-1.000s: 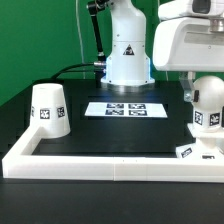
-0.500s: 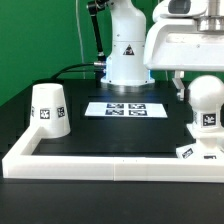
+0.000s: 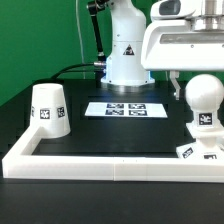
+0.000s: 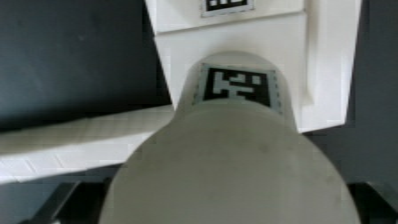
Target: Assemble lamp
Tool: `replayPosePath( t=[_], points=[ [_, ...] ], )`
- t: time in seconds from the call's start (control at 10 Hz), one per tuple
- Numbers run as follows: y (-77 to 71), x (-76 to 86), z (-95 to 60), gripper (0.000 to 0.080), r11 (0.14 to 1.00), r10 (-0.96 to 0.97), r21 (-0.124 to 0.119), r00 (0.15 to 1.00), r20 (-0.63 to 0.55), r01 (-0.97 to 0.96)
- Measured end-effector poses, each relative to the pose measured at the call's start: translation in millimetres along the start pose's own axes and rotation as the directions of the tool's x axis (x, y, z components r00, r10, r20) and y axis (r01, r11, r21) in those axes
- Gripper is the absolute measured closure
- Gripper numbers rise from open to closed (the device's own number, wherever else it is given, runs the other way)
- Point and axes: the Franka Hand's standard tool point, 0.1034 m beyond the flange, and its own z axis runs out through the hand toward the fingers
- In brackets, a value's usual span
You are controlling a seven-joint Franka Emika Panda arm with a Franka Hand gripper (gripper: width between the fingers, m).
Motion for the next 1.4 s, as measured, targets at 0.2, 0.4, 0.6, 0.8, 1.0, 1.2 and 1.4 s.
replayPosePath(
  t=[0.2,0.4,0.6,0.8,1.0,1.2,1.4],
  points=[
    [-3.3,-10.2,2.6,0.0219,0.964,0.266,-0.01,0.964,0.023,-0.266],
    [-8.6,-15.6,4.4,0.0219,0.897,0.442,-0.008,0.896,0.043,-0.442],
    [-14.2,-18.6,5.4,0.0219,0.756,0.653,-0.006,0.754,0.067,-0.655],
    [-14.8,-19.6,5.3,0.0219,0.602,0.796,-0.019,0.598,0.092,-0.798],
    [-15.0,-19.4,5.4,0.0219,0.464,0.882,-0.033,0.459,0.104,-0.885],
    [-10.1,-18.3,6.7,0.0219,0.368,0.925,-0.046,0.361,0.121,-0.929],
    [-9.1,-18.1,6.9,0.0219,0.273,0.956,-0.056,0.264,0.127,-0.961]
  ],
)
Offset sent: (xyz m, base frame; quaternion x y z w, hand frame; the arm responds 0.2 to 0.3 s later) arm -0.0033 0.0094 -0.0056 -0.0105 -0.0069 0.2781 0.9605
